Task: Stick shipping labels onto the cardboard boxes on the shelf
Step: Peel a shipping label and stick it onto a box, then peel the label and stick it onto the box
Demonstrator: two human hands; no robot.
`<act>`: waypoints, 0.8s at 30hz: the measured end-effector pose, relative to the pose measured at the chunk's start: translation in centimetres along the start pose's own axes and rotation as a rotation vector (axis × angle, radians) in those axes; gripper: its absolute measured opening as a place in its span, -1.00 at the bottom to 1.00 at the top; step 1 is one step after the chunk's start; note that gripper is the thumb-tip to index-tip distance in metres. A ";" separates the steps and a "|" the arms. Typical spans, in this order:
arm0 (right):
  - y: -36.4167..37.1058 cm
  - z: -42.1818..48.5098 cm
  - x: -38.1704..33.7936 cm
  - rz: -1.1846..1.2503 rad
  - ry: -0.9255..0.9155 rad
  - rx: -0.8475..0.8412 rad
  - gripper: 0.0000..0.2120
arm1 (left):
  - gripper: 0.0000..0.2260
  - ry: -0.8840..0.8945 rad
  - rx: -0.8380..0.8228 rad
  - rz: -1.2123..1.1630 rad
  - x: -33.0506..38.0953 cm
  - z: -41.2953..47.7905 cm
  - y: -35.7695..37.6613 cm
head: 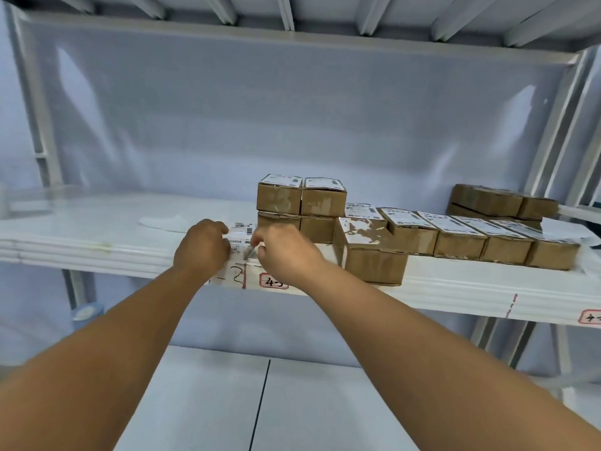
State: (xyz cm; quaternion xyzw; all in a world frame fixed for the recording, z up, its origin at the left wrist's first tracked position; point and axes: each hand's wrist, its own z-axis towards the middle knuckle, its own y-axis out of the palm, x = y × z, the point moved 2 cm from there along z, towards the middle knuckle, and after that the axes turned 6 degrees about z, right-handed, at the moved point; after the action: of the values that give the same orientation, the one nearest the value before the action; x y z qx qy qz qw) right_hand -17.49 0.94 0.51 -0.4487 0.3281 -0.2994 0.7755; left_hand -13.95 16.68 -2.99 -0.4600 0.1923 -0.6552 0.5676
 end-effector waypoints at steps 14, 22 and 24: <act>5.1 5.3 2.5 0.137 0.174 -0.020 -0.63 | -0.68 0.080 -0.178 0.084 -1.7 1.5 0.4; 5.1 4.9 2.8 0.193 0.196 0.005 -0.63 | -0.62 0.156 -0.153 0.051 -1.4 1.3 -0.2; 4.9 4.7 2.7 0.225 0.200 0.004 -0.63 | -0.65 0.220 -0.113 0.147 -1.1 0.8 -0.3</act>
State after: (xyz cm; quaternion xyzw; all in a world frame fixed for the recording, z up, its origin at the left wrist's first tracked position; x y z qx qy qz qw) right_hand -11.34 3.28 -2.67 -0.3754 0.4513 -0.2547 0.7685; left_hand -13.54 17.99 -2.78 -0.4013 0.3232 -0.6463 0.5628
